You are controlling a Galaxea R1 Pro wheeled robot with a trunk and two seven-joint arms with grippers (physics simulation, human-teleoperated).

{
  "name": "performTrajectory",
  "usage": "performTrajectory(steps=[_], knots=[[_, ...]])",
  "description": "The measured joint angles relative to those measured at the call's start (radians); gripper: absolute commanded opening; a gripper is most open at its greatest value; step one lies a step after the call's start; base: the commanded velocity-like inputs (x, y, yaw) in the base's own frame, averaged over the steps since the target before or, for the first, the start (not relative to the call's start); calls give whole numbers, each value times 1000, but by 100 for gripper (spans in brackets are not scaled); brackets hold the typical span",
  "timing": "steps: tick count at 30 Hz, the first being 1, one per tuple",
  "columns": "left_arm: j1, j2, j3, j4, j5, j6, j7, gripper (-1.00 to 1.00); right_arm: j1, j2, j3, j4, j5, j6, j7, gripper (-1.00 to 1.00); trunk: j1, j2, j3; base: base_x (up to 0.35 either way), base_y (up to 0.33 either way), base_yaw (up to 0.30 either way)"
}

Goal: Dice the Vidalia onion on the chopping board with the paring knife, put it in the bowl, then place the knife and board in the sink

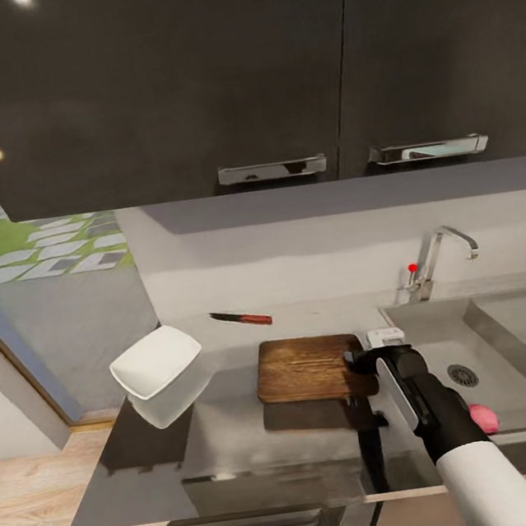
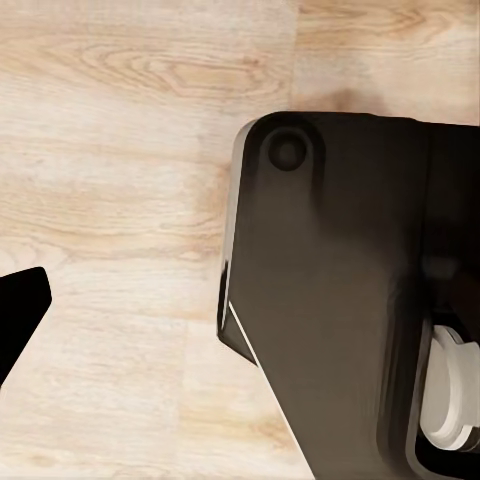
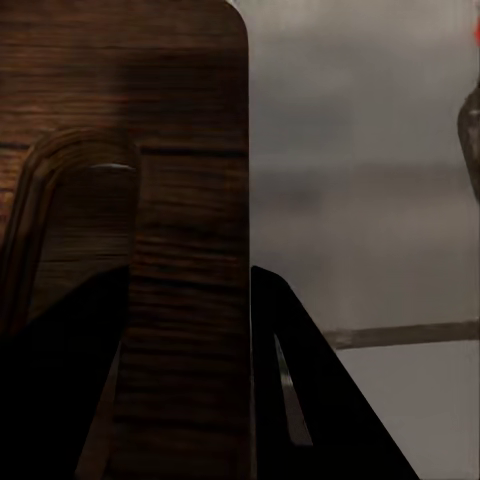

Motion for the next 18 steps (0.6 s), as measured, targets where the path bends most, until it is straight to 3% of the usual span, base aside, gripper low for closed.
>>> performTrajectory(steps=[6,18], knots=[[0,0,0,1,0,0,0,100,0,-1,1,2,0,0,0,-100,0,0,0,133,-1,0],[0,0,0,3,0,1,0,100,0,-2,1,5,-1,0,1,-100,0,0,0,14,0,0]])
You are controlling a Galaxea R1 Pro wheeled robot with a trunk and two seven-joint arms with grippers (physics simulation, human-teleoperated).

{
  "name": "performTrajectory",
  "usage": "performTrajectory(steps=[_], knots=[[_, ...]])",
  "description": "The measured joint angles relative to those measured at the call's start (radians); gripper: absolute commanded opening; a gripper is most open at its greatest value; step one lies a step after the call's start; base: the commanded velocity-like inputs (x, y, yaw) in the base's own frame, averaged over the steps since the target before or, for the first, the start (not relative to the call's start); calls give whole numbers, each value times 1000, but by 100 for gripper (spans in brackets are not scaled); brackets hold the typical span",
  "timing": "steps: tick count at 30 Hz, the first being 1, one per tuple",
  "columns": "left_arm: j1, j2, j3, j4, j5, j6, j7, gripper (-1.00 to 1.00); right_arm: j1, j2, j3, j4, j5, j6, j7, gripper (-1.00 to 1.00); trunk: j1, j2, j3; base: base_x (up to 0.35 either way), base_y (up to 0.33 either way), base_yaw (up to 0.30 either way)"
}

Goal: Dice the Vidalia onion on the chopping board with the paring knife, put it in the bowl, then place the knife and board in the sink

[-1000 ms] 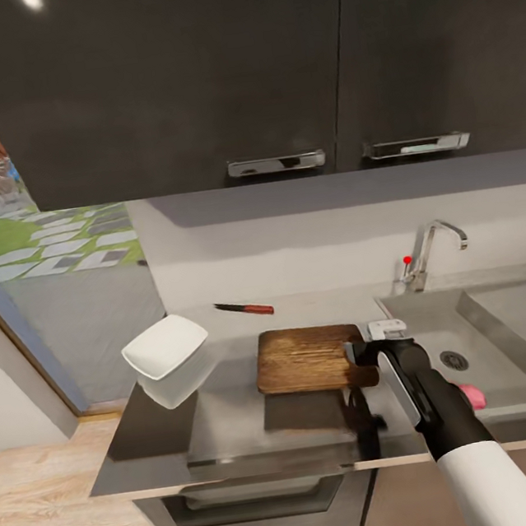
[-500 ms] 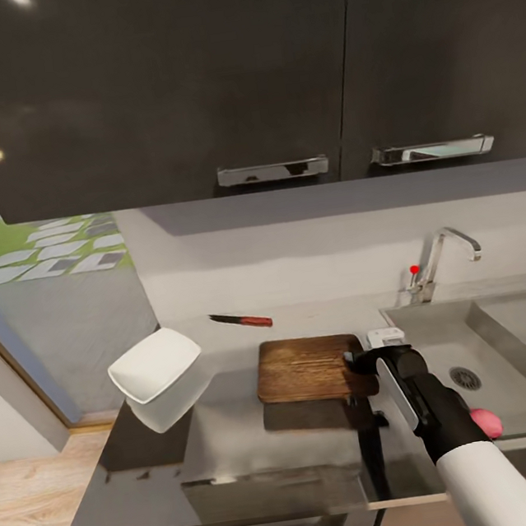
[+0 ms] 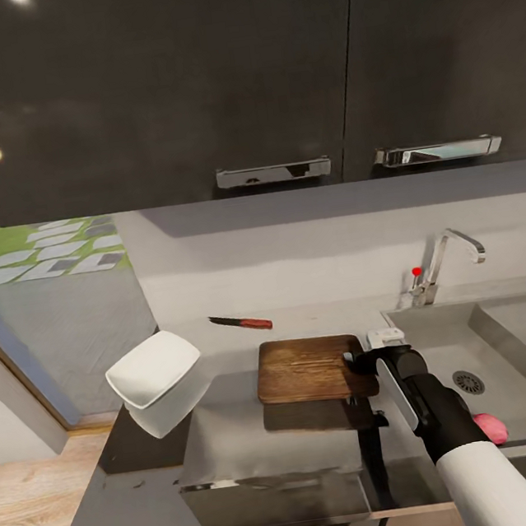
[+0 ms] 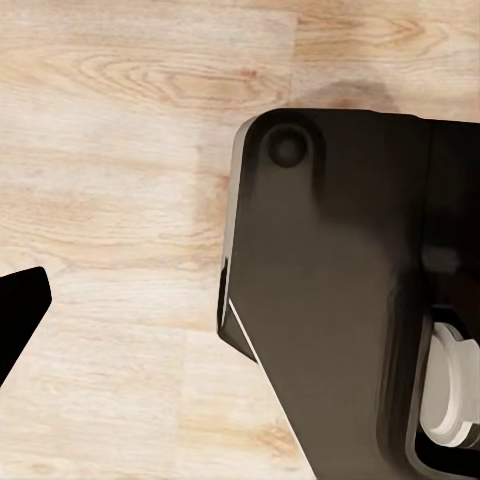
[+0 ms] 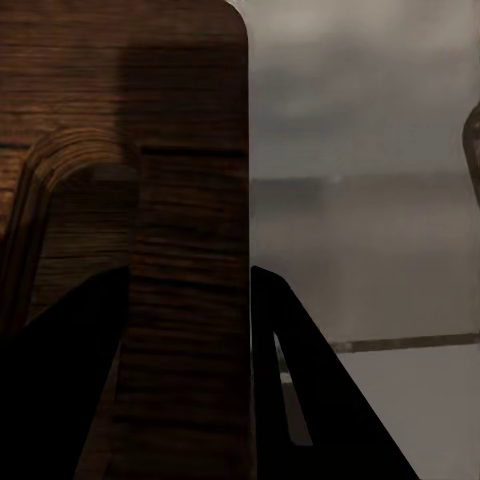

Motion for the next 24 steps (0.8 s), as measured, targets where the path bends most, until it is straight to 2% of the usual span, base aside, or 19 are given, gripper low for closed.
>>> performTrajectory(steps=[13,24], knots=[[0,0,0,0,0,-1,-1,100,0,0,0,9,0,0,1,-100,0,0,0,-54,0,0],[0,0,0,0,0,-1,-1,100,0,0,0,31,1,-1,1,-100,1,0,0,-255,0,0]])
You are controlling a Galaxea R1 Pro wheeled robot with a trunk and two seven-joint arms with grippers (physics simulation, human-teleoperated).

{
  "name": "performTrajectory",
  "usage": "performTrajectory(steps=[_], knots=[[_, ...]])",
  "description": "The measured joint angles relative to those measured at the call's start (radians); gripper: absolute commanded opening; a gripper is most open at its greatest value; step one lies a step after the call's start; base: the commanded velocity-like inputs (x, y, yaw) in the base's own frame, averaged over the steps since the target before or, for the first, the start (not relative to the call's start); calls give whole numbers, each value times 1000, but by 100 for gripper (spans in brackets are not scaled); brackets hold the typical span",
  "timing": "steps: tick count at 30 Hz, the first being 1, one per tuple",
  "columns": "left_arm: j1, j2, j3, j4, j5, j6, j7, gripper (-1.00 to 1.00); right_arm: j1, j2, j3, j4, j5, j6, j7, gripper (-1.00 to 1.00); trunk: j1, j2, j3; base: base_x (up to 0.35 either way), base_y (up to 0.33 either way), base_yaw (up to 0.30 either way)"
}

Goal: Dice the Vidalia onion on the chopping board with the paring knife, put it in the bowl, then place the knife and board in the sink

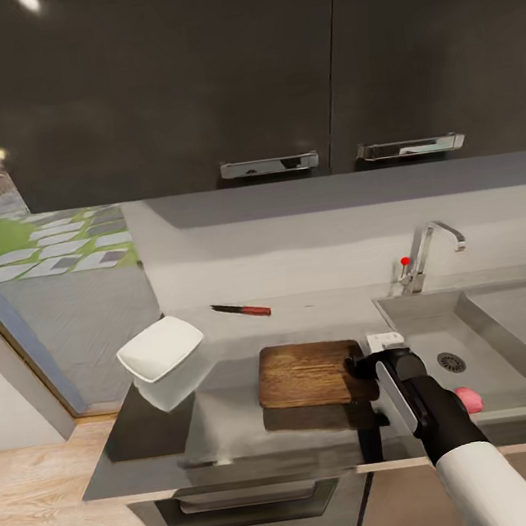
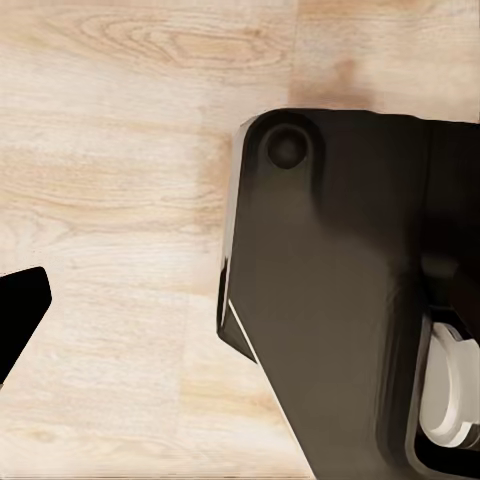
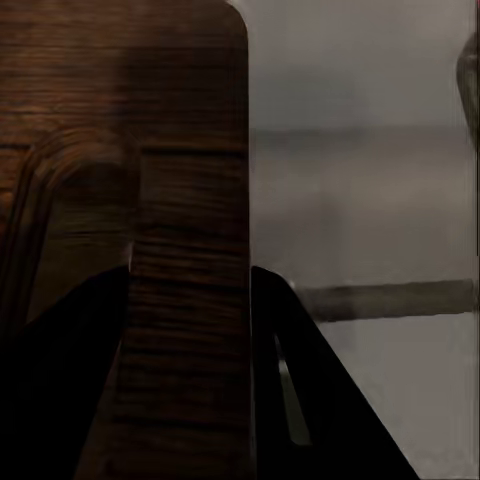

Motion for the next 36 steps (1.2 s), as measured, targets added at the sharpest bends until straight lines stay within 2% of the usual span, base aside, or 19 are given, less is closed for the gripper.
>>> performTrajectory(steps=[6,15,17,20,23,27,36], knots=[[0,0,0,0,0,0,0,100,0,0,0,15,-1,-8,0,-100,0,0,0,-247,0,0],[0,0,0,0,0,1,0,100,0,1,0,55,-2,-71,3,-100,-1,0,0,-31,0,0],[0,0,0,3,0,1,0,100,0,0,0,56,-4,-75,15,-100,-1,0,0,-3,0,0],[0,0,0,6,0,0,0,100,0,0,-1,58,-6,-80,71,-100,-1,0,0,0,0,0],[0,-1,0,7,0,0,0,100,0,-5,-1,58,8,-81,95,-100,-1,0,0,0,0,0],[0,0,0,8,0,0,0,100,0,-17,0,58,24,-83,107,-100,-1,0,0,0,0,0],[0,0,0,8,0,0,0,100,0,-20,0,58,29,-83,110,-100,-1,0,0,70,0,0]])
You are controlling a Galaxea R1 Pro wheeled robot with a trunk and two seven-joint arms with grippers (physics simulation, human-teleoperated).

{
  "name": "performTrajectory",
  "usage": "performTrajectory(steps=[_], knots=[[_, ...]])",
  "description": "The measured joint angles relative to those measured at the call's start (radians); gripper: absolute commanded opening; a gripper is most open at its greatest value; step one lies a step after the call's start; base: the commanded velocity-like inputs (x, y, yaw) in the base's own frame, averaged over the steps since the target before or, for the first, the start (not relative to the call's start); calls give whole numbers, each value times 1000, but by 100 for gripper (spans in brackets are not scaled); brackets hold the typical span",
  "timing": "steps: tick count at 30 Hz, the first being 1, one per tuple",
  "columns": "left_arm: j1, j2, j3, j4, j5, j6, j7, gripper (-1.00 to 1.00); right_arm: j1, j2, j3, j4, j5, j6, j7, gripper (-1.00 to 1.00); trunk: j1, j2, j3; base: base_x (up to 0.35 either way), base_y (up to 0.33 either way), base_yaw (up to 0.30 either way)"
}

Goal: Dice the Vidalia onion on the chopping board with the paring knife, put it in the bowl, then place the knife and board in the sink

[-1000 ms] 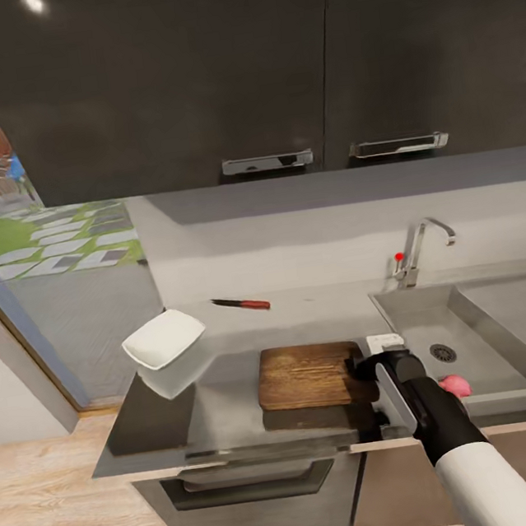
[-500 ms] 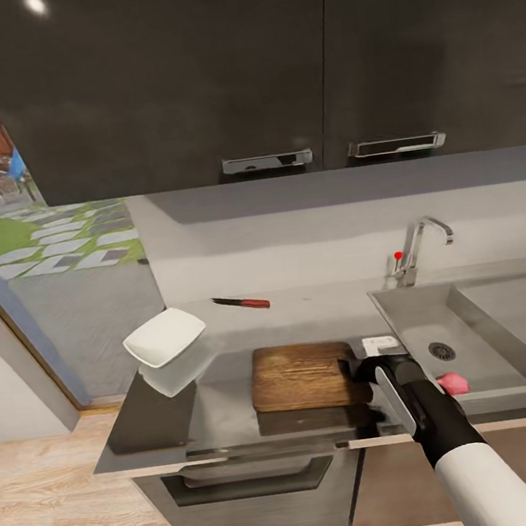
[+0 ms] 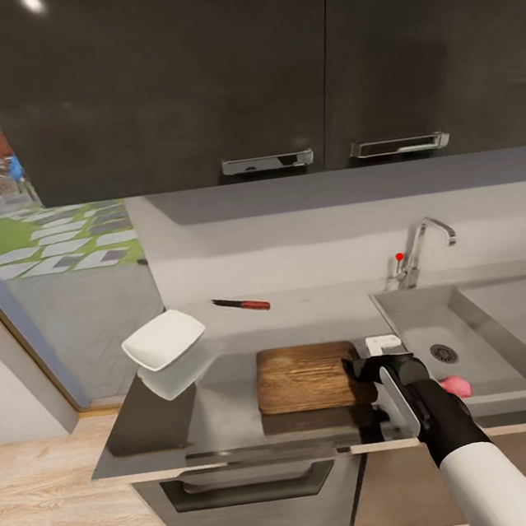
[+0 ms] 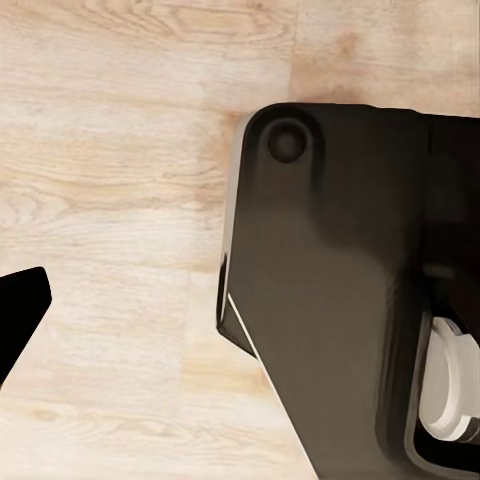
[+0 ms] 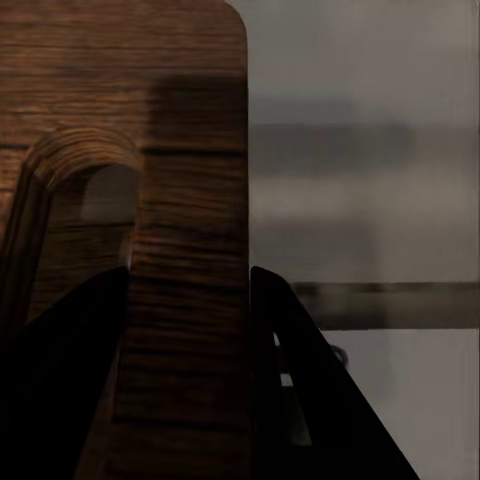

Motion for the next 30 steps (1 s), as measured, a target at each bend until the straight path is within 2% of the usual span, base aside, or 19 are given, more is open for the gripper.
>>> performTrajectory(steps=[7,24,30], knots=[[0,0,0,0,0,0,0,100,0,0,0,0,14,0,0,-100,0,0,0,58,0,0],[0,0,0,0,0,0,0,100,0,-1,0,2,17,-1,0,-100,0,0,0,2,0,0],[0,0,0,0,-1,0,0,100,0,-1,-1,49,19,-52,0,-100,0,0,0,0,0,0]])
